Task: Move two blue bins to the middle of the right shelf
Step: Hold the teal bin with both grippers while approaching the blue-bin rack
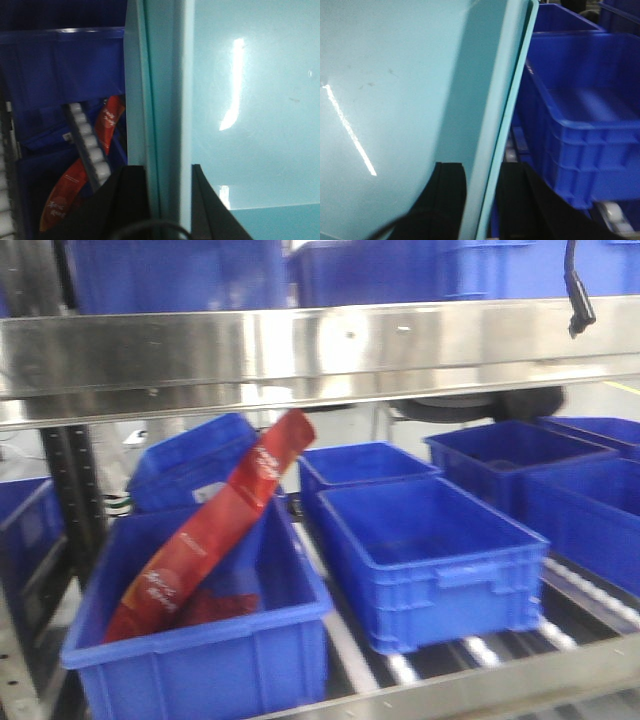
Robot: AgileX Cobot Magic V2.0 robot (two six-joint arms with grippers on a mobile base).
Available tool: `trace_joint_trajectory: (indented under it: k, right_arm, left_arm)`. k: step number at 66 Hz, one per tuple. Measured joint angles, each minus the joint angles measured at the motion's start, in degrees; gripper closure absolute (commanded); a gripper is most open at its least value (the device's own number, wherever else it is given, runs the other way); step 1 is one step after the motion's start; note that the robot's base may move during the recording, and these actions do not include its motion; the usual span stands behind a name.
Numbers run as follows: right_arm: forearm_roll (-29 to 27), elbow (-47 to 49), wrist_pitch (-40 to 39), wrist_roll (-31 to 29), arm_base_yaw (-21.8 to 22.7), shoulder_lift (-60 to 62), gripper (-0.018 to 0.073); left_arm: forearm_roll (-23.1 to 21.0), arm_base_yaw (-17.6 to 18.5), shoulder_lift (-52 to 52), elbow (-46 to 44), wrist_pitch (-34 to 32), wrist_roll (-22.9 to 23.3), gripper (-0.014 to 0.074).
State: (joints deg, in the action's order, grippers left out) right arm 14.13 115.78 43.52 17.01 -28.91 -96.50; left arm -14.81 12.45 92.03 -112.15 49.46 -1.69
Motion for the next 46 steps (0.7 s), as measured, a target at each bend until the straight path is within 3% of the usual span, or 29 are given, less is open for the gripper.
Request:
trace_joint_trajectory:
  k: [46]
  right_arm:
    - [0.0, 0.0, -0.2, 0.0, 0.0, -0.1, 0.0712]
  left_arm:
    - [0.1, 0.0, 0.0, 0.0, 0.0, 0.0, 0.0707]
